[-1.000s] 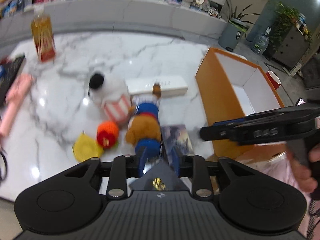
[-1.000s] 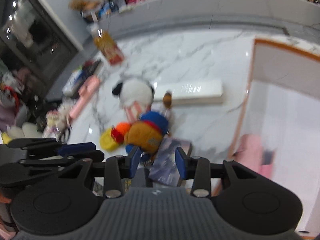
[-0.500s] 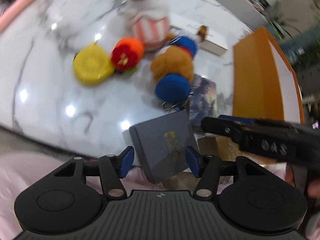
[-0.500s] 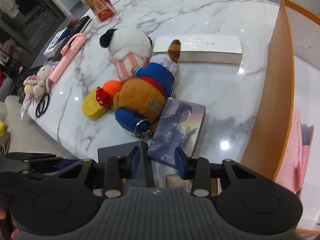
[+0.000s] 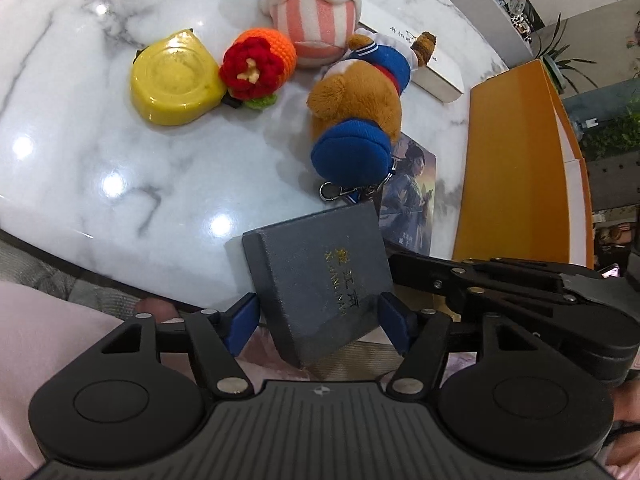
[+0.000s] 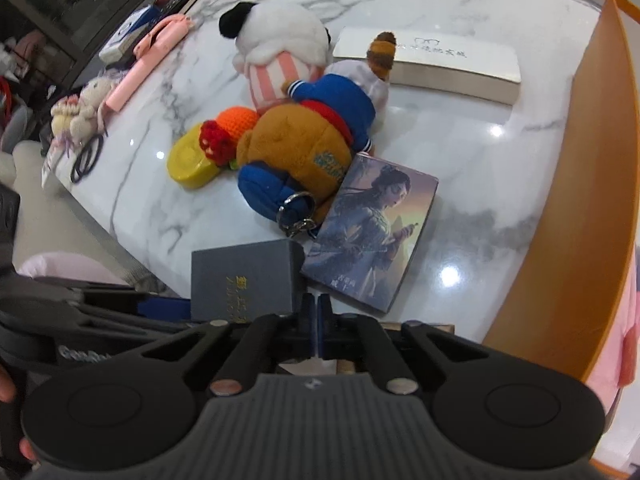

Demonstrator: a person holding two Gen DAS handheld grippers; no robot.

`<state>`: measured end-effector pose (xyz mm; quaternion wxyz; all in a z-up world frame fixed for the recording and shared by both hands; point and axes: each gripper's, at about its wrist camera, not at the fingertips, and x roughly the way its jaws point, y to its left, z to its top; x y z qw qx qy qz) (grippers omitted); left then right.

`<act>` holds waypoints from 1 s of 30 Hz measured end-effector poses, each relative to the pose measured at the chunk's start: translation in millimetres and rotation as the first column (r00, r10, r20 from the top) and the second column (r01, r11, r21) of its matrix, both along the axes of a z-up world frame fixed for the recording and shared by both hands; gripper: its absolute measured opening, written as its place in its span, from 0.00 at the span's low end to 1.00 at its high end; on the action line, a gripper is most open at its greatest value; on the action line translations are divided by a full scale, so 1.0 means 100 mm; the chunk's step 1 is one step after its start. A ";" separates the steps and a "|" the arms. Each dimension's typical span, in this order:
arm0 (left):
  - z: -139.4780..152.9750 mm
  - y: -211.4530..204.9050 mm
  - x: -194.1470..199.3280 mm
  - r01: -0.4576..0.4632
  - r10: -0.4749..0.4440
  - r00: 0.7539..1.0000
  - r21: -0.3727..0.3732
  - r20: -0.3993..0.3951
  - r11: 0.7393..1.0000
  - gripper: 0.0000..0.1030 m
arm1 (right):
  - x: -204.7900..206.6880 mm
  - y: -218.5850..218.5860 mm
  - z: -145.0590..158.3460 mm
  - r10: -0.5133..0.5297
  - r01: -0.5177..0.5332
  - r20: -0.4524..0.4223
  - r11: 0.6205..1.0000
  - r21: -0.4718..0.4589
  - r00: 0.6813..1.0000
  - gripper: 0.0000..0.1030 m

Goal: Organize objects
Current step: 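Move the left tool to the dark gray gift box and close on it, then lift the gray gift box with the left tool while the right grasps the anime photo card box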

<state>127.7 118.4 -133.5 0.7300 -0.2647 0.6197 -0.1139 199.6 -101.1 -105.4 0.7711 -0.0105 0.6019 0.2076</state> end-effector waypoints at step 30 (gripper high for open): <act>0.13 0.20 0.03 0.019 -0.018 0.999 0.023 -0.042 1.000 0.88 | -0.15 0.37 -0.25 0.117 -0.117 -0.043 0.993 0.002 0.992 0.01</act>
